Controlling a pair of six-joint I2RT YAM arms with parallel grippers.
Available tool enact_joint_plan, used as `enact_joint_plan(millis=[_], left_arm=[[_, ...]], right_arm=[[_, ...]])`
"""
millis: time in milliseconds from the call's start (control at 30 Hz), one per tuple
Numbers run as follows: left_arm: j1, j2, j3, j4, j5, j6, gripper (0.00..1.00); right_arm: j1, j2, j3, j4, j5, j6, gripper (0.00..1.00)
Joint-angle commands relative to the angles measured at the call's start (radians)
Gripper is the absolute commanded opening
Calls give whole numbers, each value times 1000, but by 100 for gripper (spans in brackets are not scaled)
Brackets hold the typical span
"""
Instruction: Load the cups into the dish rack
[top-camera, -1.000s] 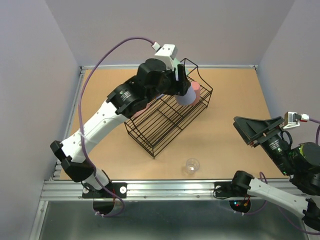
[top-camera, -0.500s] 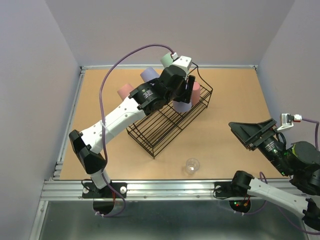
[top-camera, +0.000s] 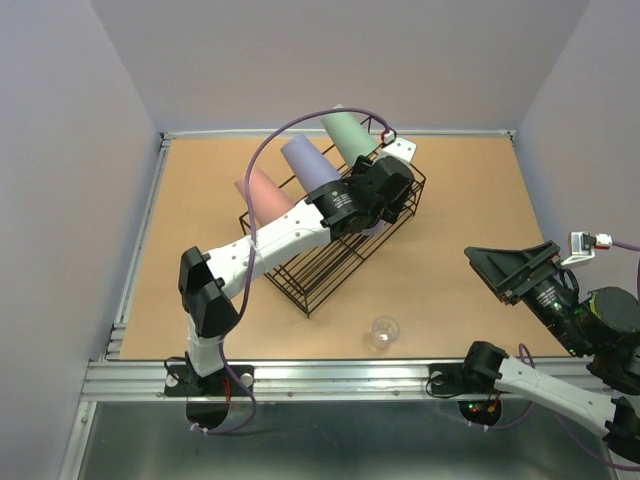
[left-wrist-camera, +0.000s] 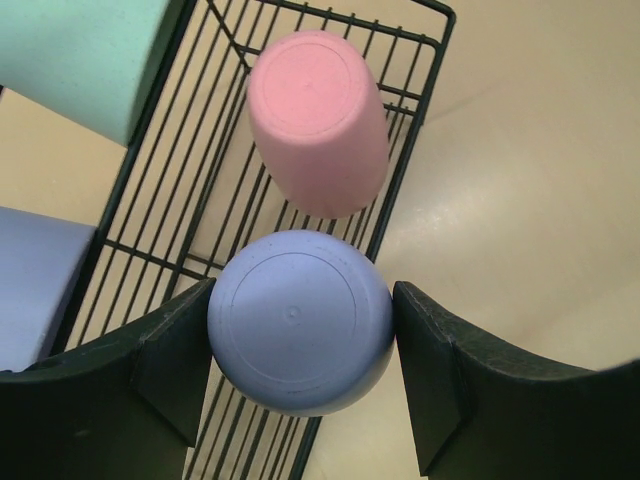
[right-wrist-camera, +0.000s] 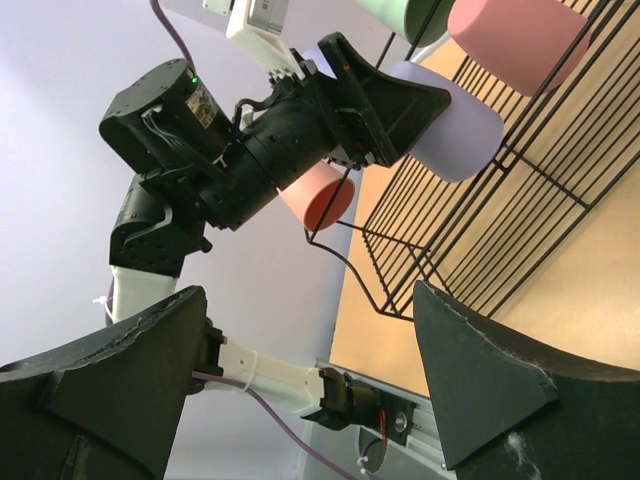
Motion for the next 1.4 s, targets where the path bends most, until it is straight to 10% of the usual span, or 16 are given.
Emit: enact_joint_plan(millis=[0,1367], left_arm=[[4,-15,88,33,-120,38,0],[40,-40,-156,176,-83,-13,0]], right_arm=[[6,-8,42,-8,26,-5,89],[6,-37,-4,-28,64,10,89]])
